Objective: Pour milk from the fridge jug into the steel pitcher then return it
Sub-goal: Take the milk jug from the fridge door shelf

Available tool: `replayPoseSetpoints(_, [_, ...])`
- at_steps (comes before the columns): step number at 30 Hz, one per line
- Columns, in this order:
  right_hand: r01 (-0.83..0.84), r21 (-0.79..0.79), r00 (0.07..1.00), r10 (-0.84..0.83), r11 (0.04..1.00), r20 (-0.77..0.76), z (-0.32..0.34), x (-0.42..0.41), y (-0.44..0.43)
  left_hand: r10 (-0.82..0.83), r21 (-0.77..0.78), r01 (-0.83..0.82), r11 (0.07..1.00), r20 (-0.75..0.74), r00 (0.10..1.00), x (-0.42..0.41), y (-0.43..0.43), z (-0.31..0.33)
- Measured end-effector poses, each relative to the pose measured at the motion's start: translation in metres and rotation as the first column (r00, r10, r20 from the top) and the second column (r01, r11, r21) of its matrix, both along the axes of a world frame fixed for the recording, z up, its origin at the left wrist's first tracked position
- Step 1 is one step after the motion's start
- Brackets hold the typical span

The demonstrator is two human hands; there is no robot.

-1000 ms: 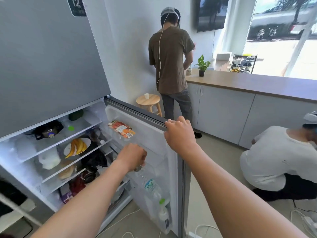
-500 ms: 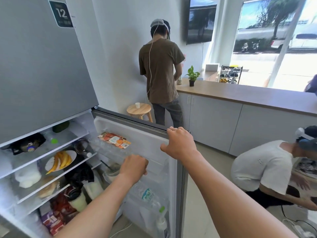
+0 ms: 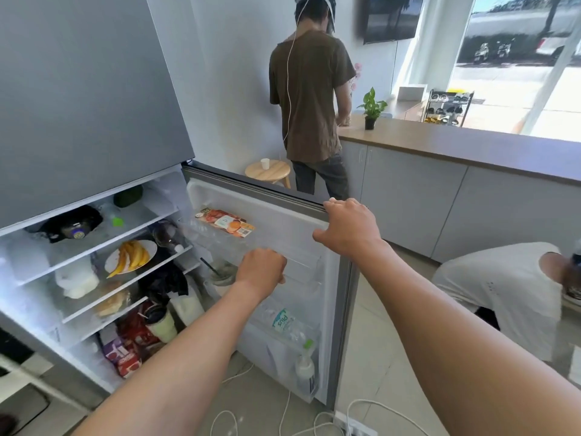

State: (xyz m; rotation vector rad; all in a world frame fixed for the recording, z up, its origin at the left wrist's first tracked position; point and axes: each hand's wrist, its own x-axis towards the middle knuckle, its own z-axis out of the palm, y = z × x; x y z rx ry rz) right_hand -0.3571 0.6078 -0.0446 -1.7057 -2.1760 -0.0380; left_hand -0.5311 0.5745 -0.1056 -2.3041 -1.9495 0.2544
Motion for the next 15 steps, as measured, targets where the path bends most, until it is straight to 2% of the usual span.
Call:
replayPoseSetpoints(11, [0.001,0.019,0.998,-0.002,1.000,0.055,0.007,0.001,0.002,-0.014,0.067,0.011,0.998,0.044,0.999,-0.004,0.006,0.003])
replayPoseSetpoints(15, [0.006,-0.043,0.995,-0.001,0.999,0.097,0.012,0.001,0.006,-0.054,0.076,0.052,0.996,0.034,0.998,-0.009,0.005,0.000])
